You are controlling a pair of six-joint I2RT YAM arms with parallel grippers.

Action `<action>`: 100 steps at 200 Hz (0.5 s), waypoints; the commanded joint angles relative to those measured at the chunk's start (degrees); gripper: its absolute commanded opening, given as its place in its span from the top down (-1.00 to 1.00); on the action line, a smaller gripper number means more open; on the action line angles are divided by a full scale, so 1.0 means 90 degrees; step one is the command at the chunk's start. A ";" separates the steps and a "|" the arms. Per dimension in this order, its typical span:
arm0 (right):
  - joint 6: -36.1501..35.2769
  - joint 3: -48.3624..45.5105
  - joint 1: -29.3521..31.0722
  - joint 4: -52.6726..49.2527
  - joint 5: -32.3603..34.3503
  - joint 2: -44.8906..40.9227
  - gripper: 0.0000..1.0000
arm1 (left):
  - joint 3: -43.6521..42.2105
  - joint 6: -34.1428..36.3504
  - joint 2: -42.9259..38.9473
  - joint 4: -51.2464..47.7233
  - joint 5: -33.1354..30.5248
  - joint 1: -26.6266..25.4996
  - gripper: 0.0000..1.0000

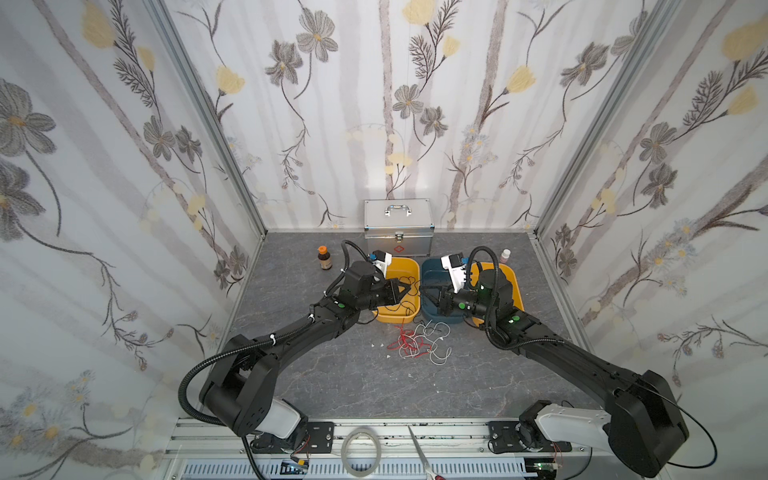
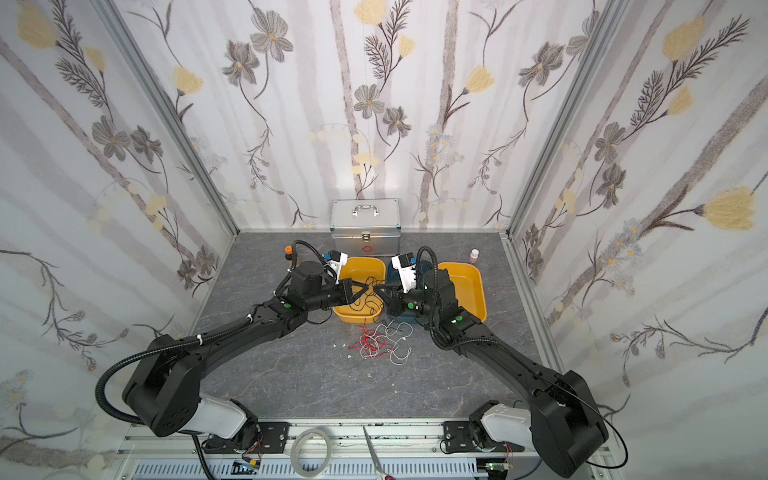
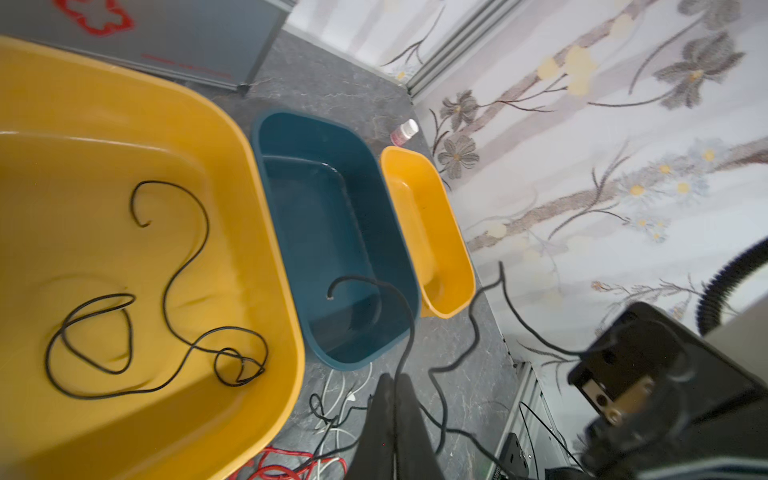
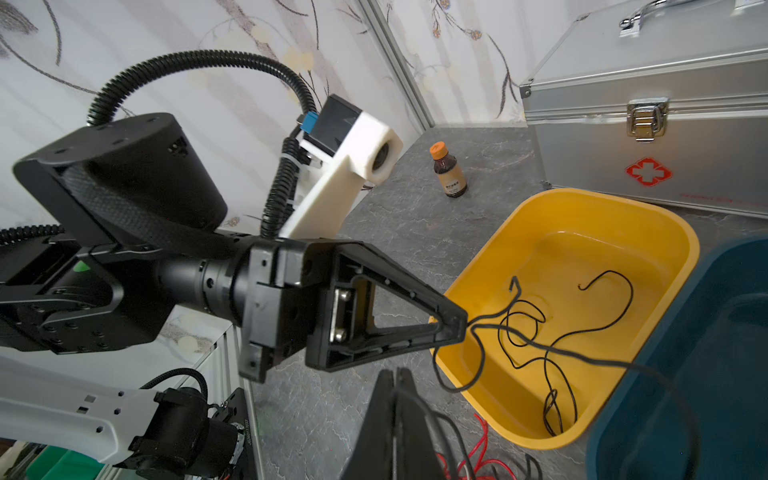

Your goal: Untangle the cables

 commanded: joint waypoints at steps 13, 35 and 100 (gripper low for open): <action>0.0284 0.0013 0.0019 0.0794 -0.0293 0.0412 1.00 | -0.0077 -0.0430 0.0313 0.0221 -0.0331 0.0214 1.00; 0.0357 0.0032 0.0030 0.0971 -0.0259 0.0685 1.00 | -0.0062 -0.0477 0.0539 0.0289 -0.0239 0.0312 1.00; 0.0629 0.0480 0.0021 0.1196 -0.0269 0.1750 0.99 | -0.0124 -0.0402 0.0662 -0.0124 -0.0181 0.0519 0.51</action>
